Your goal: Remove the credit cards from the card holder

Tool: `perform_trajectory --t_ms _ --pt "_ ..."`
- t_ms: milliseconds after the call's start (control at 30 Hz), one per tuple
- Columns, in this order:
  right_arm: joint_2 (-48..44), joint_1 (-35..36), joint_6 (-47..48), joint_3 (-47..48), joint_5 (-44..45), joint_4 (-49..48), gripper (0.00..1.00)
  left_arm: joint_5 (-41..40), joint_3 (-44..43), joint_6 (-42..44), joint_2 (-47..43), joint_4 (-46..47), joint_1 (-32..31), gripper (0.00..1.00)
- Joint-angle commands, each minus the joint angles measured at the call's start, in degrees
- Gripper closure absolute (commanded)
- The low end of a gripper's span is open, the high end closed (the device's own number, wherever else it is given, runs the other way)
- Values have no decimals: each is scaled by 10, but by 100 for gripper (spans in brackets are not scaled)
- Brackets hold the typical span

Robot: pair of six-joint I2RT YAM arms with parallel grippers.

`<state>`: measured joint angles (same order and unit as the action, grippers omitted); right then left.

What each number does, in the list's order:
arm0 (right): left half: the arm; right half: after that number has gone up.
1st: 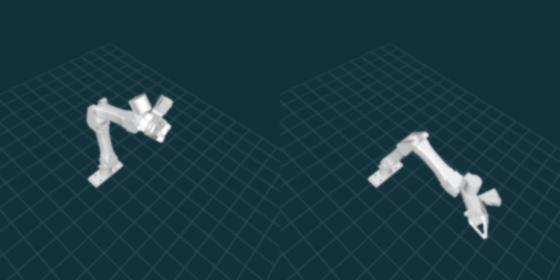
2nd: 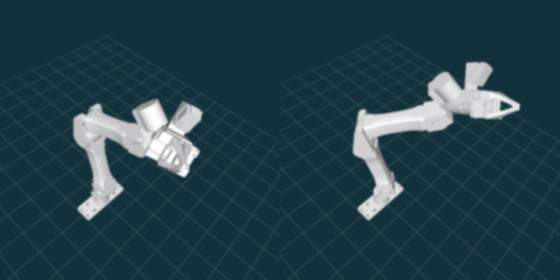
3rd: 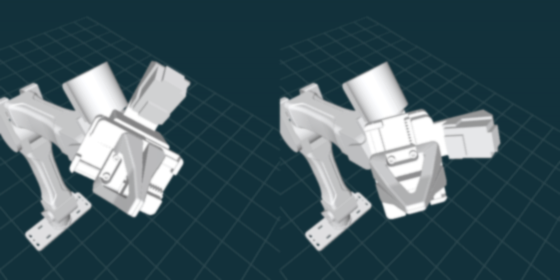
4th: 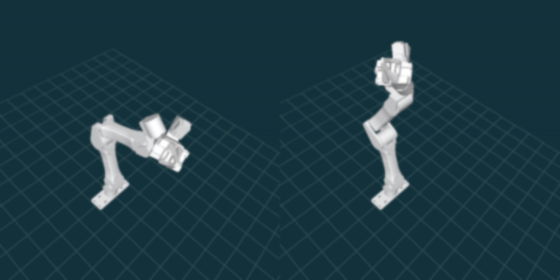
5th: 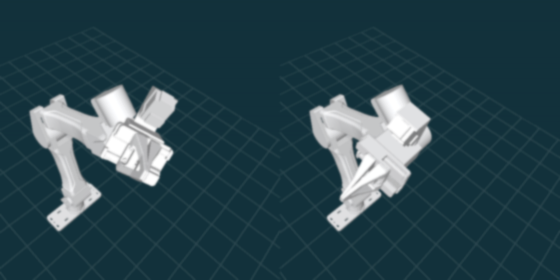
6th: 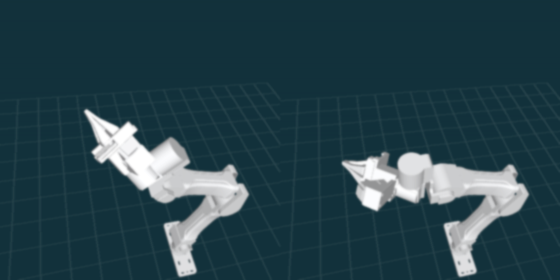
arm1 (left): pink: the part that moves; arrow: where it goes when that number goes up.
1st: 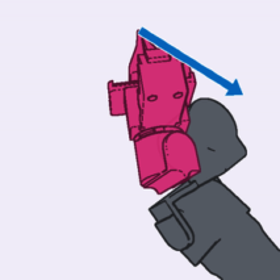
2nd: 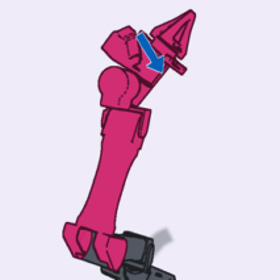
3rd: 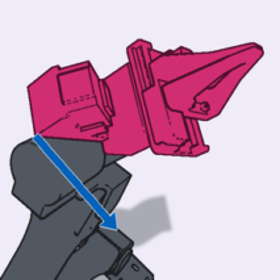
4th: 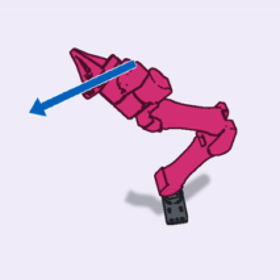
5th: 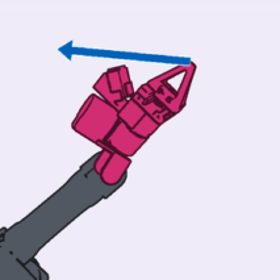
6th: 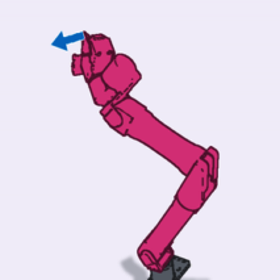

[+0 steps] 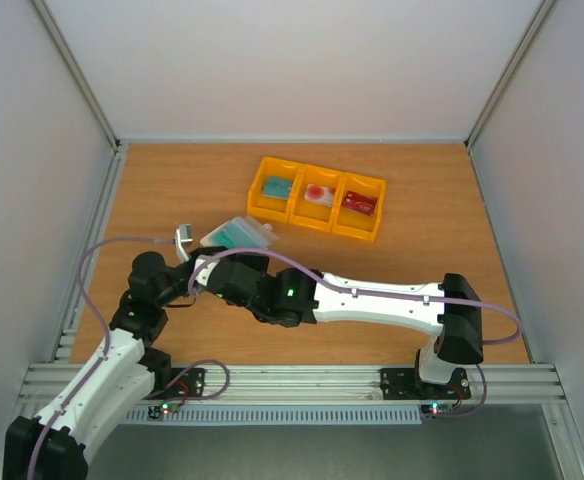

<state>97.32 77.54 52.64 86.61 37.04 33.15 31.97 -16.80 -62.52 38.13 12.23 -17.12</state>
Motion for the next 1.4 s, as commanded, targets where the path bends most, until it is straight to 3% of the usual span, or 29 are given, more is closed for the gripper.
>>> perform_trajectory --t_ms 0,600,1367 --pt "11 3 46 -10 18 -37 55 -5 -23 11 -5 37 -2 100" --pt "50 -9 107 -6 86 -70 62 -6 -21 13 -10 38 -2 100" --pt "52 -34 128 6 118 -89 58 -6 -20 13 -10 32 -2 100"
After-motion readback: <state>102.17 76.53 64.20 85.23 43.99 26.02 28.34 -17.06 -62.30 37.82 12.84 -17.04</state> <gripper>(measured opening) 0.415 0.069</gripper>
